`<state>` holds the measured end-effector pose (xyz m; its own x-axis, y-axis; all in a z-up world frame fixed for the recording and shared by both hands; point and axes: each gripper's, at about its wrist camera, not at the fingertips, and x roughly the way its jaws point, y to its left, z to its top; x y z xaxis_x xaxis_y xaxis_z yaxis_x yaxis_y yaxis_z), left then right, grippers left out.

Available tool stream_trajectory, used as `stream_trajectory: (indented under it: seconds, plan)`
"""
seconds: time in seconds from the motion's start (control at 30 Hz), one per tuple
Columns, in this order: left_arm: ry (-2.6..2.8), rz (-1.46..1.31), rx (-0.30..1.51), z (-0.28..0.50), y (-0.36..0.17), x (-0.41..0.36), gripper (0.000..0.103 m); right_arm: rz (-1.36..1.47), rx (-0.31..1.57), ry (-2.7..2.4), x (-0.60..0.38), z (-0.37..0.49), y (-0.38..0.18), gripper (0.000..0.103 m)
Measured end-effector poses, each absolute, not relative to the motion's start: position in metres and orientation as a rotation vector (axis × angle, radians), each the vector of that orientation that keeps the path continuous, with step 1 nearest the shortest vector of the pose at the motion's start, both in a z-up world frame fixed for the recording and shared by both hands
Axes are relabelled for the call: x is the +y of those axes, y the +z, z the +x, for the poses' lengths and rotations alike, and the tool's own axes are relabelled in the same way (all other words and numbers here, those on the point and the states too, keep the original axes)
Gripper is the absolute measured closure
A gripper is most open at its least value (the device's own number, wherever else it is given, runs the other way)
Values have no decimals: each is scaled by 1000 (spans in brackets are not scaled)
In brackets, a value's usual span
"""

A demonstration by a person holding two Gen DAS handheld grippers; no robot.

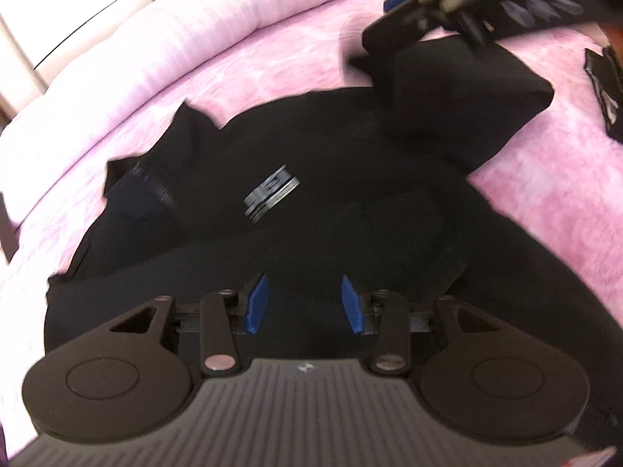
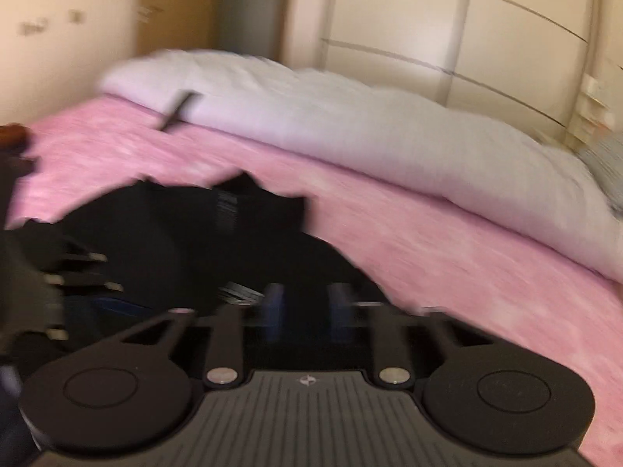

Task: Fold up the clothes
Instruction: 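Fold the grasped sleeve across the jacket body with the right tool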

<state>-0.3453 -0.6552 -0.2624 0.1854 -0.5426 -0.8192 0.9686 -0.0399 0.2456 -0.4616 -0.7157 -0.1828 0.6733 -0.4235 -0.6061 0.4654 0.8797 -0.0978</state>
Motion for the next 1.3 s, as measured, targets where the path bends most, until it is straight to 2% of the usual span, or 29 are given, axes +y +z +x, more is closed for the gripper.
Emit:
stream_trajectory:
  seconds: [0.13,0.33,0.47,0.53,0.6,0.63,0.73,1.07,1.1,1.17,1.23,1.27,1.3]
  plan:
    - [-1308,943,597,-330,-264,-637,64,67,731,-566,-707,-467,-200,47]
    - [-1305,908,614,-321,-267,-618,62,-21,933,-708,-723,-480,-253,47]
    - [-1308,890,621,-313,-275,-610,61,-84,993,-720,-746,-476,-285,48]
    - [-1306,884,624,-309,-277,-606,61,-91,1007,-720,-755,-473,-294,56]
    - [-1299,878,626,-305,-279,-600,61,-88,1018,-712,-758,-470,-295,86]
    - [-1295,872,628,-302,-278,-596,61,-94,1007,-720,-756,-468,-290,99]
    - [-1277,849,625,-291,-270,-583,61,-122,932,-746,-742,-454,-260,100]
    - [-1157,757,570,-214,-220,-519,57,-174,524,-651,-664,-333,-130,100]
    - [-1140,750,570,-203,-217,-510,57,-179,483,-641,-657,-321,-117,99]
    - [-1108,743,575,-180,-212,-490,57,-197,468,-576,-633,-289,-119,90]
    - [-1086,744,584,-160,-213,-471,57,-211,551,-486,-608,-260,-146,45]
    - [-1075,744,589,-150,-214,-462,57,-217,599,-440,-595,-245,-161,43]
    - [-1064,745,594,-139,-215,-452,57,-207,640,-409,-584,-235,-175,46]
